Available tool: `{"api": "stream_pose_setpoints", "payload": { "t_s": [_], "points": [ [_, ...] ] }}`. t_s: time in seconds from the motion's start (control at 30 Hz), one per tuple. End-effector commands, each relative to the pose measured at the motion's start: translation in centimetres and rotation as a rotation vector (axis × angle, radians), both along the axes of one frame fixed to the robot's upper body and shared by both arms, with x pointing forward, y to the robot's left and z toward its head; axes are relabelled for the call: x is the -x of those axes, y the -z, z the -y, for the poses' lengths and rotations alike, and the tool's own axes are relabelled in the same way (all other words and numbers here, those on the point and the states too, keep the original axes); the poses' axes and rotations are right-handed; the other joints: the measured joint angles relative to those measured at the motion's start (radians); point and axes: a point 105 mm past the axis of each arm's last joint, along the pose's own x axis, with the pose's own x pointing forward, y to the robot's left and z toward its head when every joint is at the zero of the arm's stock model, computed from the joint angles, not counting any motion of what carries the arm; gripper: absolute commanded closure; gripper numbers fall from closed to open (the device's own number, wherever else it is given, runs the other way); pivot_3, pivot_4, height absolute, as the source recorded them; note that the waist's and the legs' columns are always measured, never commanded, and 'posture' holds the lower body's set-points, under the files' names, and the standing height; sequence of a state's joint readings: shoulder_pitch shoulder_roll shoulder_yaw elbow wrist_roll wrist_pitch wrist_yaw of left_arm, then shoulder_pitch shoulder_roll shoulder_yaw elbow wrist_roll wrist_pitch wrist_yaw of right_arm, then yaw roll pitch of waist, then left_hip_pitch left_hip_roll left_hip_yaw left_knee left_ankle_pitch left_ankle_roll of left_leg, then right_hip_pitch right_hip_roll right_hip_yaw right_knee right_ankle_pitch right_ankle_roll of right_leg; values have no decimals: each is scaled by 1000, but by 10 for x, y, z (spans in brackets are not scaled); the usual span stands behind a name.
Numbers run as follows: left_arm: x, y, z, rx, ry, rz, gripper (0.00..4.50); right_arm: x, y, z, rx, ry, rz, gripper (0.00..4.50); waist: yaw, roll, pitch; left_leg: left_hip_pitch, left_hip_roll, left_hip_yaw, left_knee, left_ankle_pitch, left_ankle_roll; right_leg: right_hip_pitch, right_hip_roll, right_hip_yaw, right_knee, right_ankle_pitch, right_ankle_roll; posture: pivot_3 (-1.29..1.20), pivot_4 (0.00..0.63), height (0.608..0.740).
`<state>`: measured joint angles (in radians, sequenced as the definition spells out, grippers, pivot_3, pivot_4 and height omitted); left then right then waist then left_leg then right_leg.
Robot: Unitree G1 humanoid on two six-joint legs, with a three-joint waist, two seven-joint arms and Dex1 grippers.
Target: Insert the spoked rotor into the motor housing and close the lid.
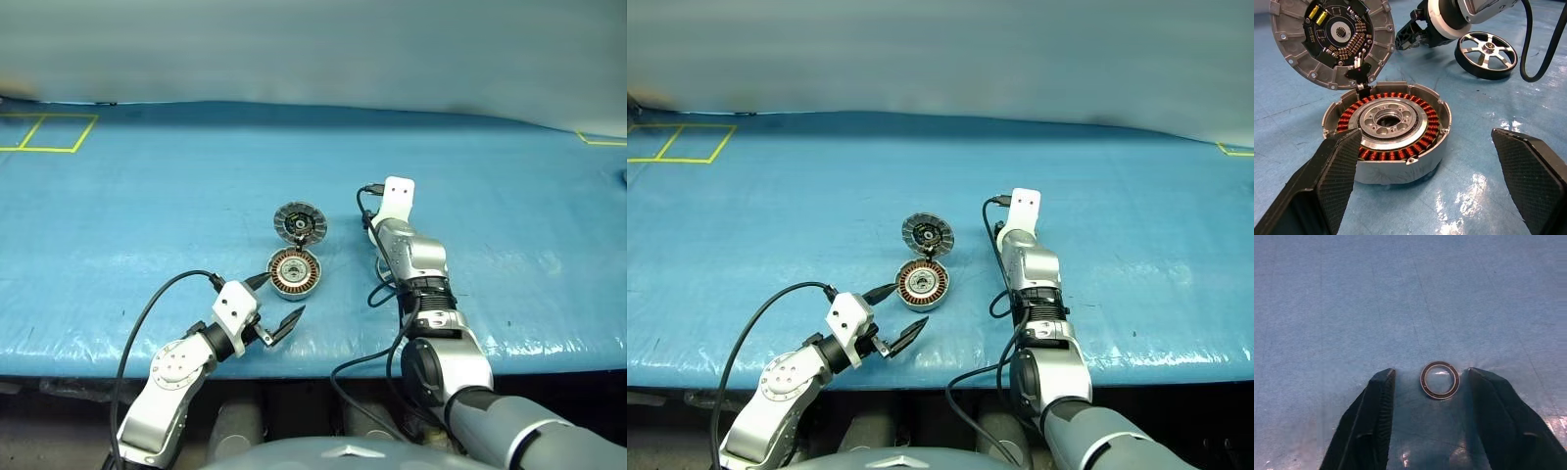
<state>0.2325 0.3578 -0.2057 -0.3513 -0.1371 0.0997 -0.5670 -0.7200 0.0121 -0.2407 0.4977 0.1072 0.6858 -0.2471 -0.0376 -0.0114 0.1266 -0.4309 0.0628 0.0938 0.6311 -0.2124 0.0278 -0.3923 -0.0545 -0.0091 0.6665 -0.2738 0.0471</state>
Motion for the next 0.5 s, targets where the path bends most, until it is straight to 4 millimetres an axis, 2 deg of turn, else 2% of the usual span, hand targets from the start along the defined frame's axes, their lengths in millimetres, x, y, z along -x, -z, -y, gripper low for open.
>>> {"api": "stream_pose_setpoints", "payload": {
  "t_s": [0.03,0.27,0.43,0.5],
  "points": [
    [-1,-7,0,10,2,32,0,4,9,0,-22,9,-32,2940,0,0,0,0,0,0,0,0,0,0,0,0,0,0,0,0,150,740],
    [-1,-7,-1,8,-3,30,0,6,8,1,-14,7,-32,2940,0,0,0,0,0,0,0,1,0,0,0,0,0,0,0,0,150,740],
    [-1,-6,-1,7,-4,26,0,10,0,-10,-30,-26,-18,2940,0,0,0,0,0,0,0,1,0,0,0,0,1,0,0,0,150,740],
    [-2,-5,0,7,-3,26,0,12,1,-12,-30,-31,-31,3296,0,0,0,0,0,0,0,1,0,0,0,0,1,0,0,0,150,740]
  ]
}}
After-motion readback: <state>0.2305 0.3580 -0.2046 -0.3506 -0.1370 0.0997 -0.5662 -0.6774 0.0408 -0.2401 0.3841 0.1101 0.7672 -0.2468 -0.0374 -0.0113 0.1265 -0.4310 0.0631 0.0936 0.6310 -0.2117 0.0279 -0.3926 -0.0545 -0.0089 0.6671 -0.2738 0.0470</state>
